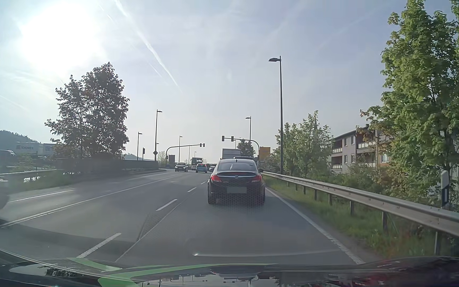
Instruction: Follow the waypoints while adhering to traffic rules and regulations
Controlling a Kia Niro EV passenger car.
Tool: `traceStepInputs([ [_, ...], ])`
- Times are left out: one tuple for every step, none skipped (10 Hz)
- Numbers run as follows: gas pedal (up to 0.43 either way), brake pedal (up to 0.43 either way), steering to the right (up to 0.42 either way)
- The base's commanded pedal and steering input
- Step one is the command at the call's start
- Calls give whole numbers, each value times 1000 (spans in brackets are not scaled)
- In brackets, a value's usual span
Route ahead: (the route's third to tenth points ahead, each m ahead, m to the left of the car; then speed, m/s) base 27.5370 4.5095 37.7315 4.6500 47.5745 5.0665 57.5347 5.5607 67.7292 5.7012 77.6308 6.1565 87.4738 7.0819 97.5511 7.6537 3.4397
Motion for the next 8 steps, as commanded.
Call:
traceStepInputs([
  [67, 0, -8],
  [79, 0, -8],
  [79, 0, -7],
  [79, 0, -7],
  [79, 0, -7],
  [79, 0, -7],
  [79, 0, -7],
  [79, 0, -7],
])
